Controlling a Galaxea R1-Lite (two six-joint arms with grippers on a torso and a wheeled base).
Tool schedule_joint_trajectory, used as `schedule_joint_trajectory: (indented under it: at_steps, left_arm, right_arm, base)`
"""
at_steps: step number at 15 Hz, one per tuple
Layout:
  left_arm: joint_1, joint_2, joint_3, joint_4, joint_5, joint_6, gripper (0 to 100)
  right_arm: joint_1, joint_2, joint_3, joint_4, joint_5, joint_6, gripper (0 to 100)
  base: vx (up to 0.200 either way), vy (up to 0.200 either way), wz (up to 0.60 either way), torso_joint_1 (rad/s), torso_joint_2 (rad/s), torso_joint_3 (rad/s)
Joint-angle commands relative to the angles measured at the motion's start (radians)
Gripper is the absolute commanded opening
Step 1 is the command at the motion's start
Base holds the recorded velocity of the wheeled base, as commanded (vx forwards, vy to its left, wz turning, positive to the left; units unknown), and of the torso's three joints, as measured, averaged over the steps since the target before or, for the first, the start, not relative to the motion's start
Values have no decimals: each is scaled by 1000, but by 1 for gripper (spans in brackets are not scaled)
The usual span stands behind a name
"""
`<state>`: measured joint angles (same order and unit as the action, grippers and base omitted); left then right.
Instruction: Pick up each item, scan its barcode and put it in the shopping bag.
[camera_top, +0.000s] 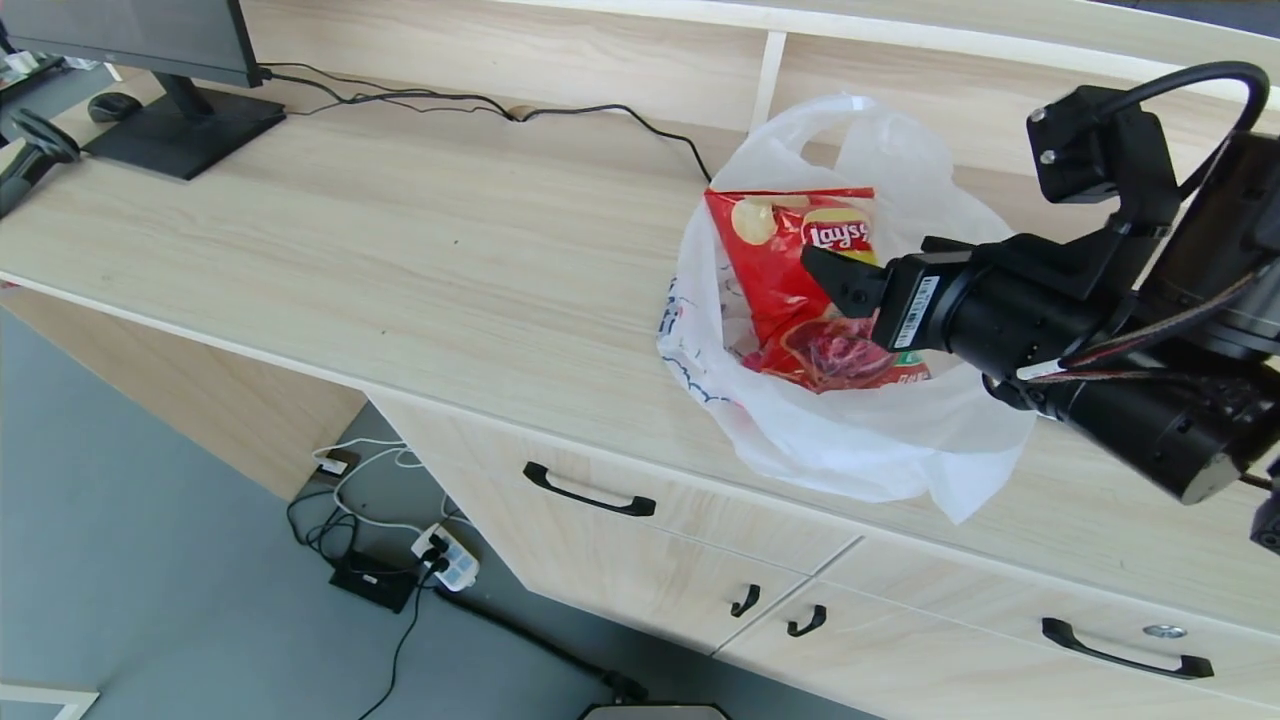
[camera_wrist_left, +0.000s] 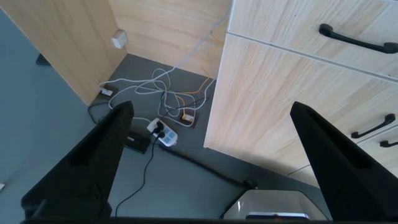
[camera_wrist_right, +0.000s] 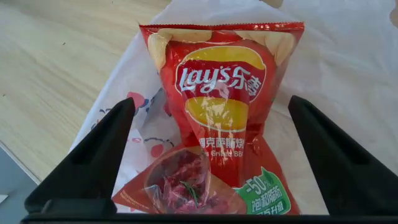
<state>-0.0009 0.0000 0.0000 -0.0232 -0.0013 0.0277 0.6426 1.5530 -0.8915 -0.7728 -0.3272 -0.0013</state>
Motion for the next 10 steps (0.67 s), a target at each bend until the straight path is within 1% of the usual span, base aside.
schedule_joint_trajectory:
  at_steps: [1,3,4,6,9,10]
  left_arm:
    - [-1,2,0,-1,0,-2,100]
    - [-1,0,0,-1,0,0,100]
    - [-1,2,0,0,0,-2,100]
    - [-1,2,0,0,0,-2,100]
    - [-2,2,0,0,0,0,100]
    - [-1,0,0,0,0,0,100]
  right_arm:
    - [12,-8,68,-115,17,-66,100]
    - [9,-14,112,-269,11,-123,100]
    - [11,-30,141,-318,13,-134,100]
    - [14,-90,163,-327,50,-164,100]
    - [14,-119,195,-327,83,-186,100]
    - [12,-123,207,-329,109,-187,100]
  base:
    - [0,0,0,0,0,0]
    - [0,0,0,0,0,0]
    - [0,0,0,0,0,0]
    - [0,0,0,0,0,0]
    - [0,0,0,0,0,0]
    - [0,0,0,0,0,0]
